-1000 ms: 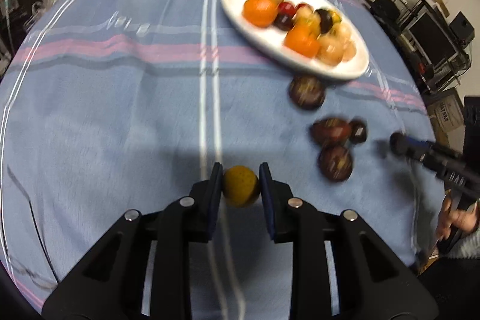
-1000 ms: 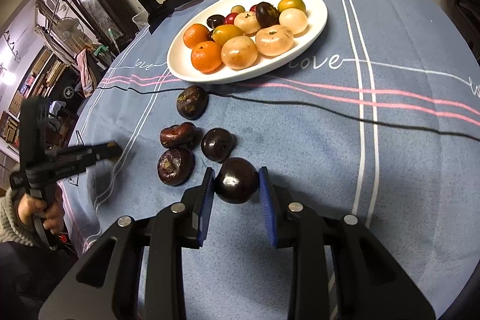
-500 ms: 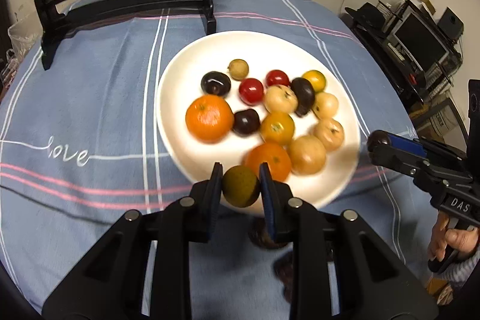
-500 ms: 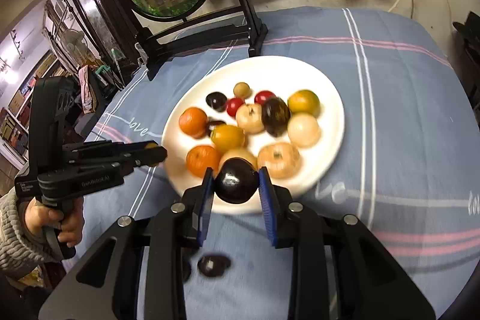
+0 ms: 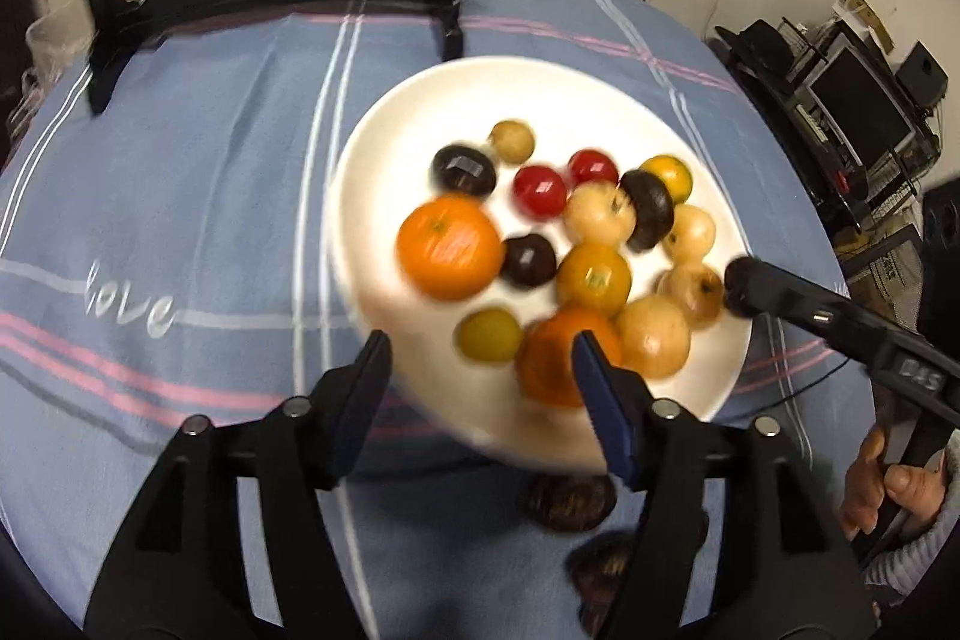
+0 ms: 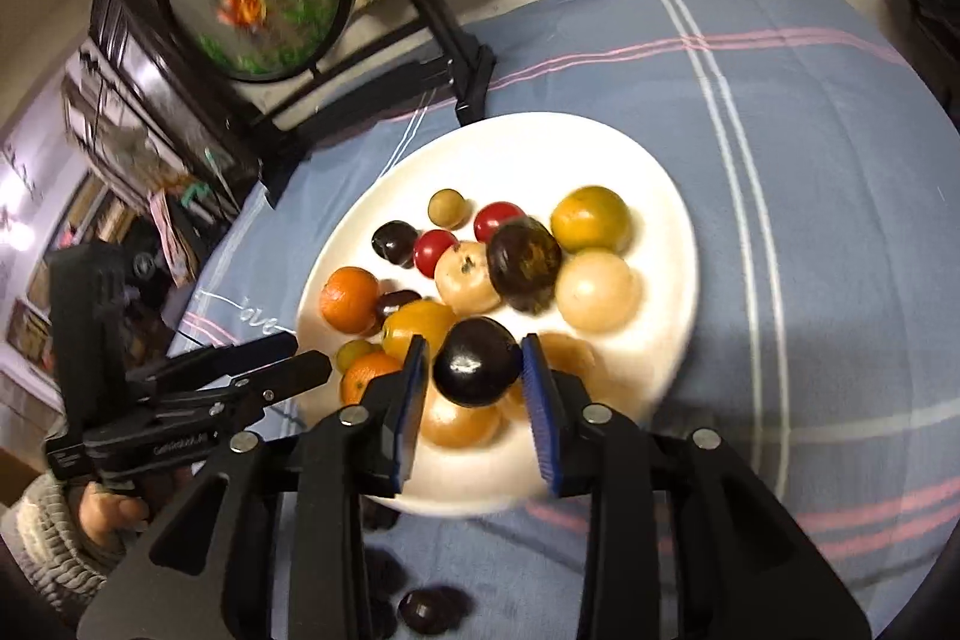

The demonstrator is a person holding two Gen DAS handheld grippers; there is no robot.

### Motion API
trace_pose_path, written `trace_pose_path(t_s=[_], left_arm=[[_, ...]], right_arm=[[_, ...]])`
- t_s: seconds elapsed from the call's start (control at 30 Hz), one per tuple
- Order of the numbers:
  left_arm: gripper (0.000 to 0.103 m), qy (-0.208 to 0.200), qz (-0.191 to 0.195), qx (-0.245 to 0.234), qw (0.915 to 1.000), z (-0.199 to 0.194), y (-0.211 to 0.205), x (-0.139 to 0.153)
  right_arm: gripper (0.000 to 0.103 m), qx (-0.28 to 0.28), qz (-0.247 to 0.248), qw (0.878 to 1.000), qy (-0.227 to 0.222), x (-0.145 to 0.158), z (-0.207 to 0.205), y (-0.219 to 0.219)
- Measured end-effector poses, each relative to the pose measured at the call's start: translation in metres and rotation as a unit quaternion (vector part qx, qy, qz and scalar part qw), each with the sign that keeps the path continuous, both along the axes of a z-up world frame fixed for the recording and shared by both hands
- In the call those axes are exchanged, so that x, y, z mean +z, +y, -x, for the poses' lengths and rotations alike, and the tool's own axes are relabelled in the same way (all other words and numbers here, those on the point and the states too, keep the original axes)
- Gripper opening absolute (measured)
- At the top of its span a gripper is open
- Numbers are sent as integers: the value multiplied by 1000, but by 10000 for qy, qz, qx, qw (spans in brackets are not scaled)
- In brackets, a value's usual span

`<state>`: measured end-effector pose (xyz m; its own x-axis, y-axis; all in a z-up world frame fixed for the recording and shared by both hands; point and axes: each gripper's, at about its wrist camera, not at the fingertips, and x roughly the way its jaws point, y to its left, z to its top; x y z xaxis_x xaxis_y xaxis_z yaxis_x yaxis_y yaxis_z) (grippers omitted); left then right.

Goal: Organize fruits
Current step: 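Carry both fruits onto the white plate and open both tools, then grasp a large brown mangosteen with the left tool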

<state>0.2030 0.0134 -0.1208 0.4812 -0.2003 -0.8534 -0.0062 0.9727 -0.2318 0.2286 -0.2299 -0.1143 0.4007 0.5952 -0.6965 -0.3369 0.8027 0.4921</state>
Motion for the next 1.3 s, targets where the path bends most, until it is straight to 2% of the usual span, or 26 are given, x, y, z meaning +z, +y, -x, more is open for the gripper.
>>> trace_pose_path(t_s=[0.03,0.1,0.13,0.2,0.3,0.37,0.53,0.6,0.7,0.77,0.9,1.03,1.2,1.3], left_arm=[[68,54,18,41,10000,9,3,-1],[68,145,65,92,9998,23,8,-5],[68,211,91,129,9997,31,10,-7],[68,367,180,225,9989,49,15,-13],[69,500,194,286,9981,73,16,-18],[71,542,176,282,9980,87,15,-20],[72,641,165,185,9976,98,7,-25],[72,638,47,43,9979,96,-1,-25],[73,552,-66,-182,9983,86,-16,-22],[74,480,-102,-329,9983,77,-27,-21],[74,400,-392,-571,9968,55,-46,-25],[73,443,-550,-703,9950,43,-52,-31],[62,477,-388,-726,9955,34,-52,-38],[44,389,-446,-914,9941,33,-60,-40]], right_arm=[[66,-109,-38,9999,-106,2,8,-6],[67,-198,-259,9982,-509,14,16,-12],[67,-149,-242,9979,-578,17,13,-8],[67,6,98,9972,-737,33,3,6],[68,-113,-263,9946,-996,60,4,-2],[70,-223,-215,9940,-1046,67,16,-11],[70,-208,140,9980,-578,39,67,-37],[70,-187,495,9978,-394,23,96,-49],[70,-260,637,9976,-59,6,123,-65],[70,-368,698,9968,102,0,133,-73],[70,-650,645,9958,68,5,138,-85],[70,-644,749,9950,154,0,138,-81],[70,-625,763,9949,199,0,139,-83],[70,-546,794,9951,238,-2,137,-80]])
